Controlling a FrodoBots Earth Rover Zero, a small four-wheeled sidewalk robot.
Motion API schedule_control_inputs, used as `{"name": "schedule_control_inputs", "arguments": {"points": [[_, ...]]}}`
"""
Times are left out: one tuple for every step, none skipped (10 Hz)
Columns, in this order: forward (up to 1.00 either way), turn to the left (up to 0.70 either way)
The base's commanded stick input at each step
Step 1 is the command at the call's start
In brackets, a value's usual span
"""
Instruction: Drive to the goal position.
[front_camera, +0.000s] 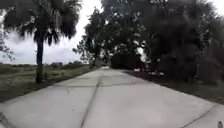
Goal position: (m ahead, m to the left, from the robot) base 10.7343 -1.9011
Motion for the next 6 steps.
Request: {"name": "schedule_control_inputs", "arguments": {"points": [[0.85, 0.0], [0.85, 0.0], [0.85, 0.0], [0.85, 0.0], [0.85, 0.0], [0.85, 0.0]]}}
